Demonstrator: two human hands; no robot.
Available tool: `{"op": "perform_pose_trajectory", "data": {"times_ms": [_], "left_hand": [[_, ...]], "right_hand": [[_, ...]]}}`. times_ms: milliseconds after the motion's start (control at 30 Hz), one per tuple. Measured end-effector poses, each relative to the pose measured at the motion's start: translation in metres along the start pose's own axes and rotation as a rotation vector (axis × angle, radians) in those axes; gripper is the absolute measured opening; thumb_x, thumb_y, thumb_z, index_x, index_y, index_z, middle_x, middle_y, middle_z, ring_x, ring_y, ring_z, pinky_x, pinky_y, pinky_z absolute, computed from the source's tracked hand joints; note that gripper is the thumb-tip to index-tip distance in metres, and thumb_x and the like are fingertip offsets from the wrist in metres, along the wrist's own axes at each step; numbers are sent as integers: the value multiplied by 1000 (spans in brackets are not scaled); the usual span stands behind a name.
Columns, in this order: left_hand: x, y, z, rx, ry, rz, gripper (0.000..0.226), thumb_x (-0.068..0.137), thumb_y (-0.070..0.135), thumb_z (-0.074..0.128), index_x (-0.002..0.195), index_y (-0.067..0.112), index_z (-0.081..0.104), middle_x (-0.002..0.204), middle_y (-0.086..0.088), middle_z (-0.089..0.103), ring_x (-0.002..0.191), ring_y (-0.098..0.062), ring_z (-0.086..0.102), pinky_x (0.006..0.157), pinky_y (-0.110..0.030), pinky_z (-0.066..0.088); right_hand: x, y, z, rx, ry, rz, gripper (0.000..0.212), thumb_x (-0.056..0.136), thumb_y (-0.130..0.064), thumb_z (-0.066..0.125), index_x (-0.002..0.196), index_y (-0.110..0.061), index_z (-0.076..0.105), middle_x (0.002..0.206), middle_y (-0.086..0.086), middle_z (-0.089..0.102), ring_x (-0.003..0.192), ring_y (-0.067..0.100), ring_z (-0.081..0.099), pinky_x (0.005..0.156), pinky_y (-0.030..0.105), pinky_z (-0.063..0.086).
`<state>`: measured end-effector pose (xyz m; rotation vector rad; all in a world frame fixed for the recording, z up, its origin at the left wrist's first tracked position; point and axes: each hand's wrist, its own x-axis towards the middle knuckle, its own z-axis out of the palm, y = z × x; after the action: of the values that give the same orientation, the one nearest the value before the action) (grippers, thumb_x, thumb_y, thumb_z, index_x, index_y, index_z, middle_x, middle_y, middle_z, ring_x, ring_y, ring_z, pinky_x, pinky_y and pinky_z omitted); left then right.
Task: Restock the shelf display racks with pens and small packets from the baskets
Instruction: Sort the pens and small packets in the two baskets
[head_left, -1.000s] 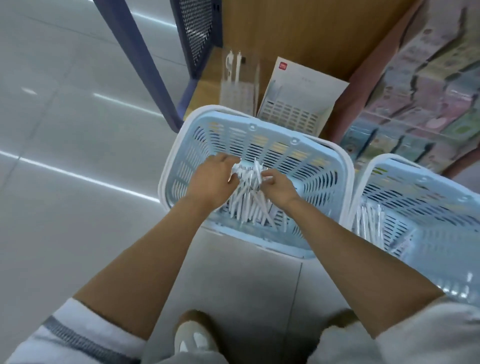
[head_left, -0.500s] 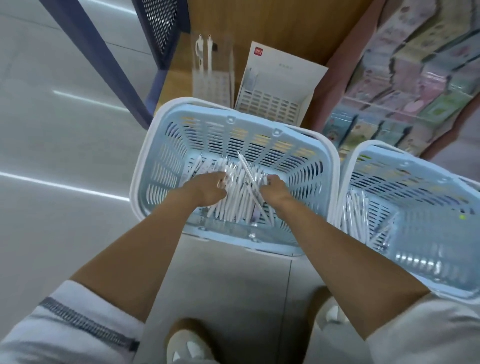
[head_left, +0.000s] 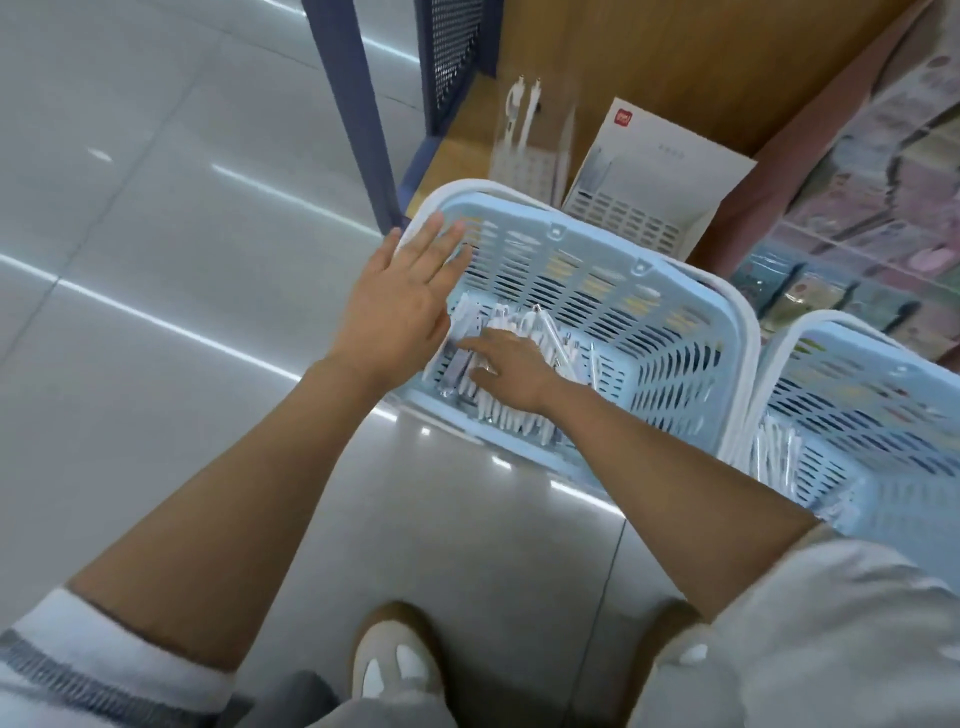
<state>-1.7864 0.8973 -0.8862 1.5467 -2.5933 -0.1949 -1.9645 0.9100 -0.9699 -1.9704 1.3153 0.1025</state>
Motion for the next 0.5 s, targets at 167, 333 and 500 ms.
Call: {"op": "perform_pose_trajectory", "data": {"times_ms": [167, 333, 500], "left_hand": [[-11, -12, -1, -196, 119, -82, 51, 88, 6, 46, 139, 4, 48, 157, -14, 27, 146, -34, 21, 115, -49, 24], [-11, -12, 2, -237, 110, -97, 55, 93, 9, 46, 147, 8, 37, 160, -9, 21, 146, -31, 23, 116, -42, 25], [-10, -12, 6, -210, 130, -105, 54, 92, 8, 51, 145, 8, 41, 160, -8, 21, 147, -31, 22, 115, -44, 26]], "right_hand": [[-22, 37, -5, 3, 137, 58, 30, 95, -23, 53, 123, -24, 60, 125, -2, 59, 126, 22, 40, 97, 33, 23], [4, 21, 2, 118, 127, 13, 36, 94, -33, 55, 130, -27, 55, 137, -4, 53, 124, 19, 43, 106, 35, 22], [-4, 39, 3, 213, 178, 58, 37, 91, -31, 62, 127, -21, 58, 129, 0, 57, 116, 16, 51, 106, 47, 35]]}}
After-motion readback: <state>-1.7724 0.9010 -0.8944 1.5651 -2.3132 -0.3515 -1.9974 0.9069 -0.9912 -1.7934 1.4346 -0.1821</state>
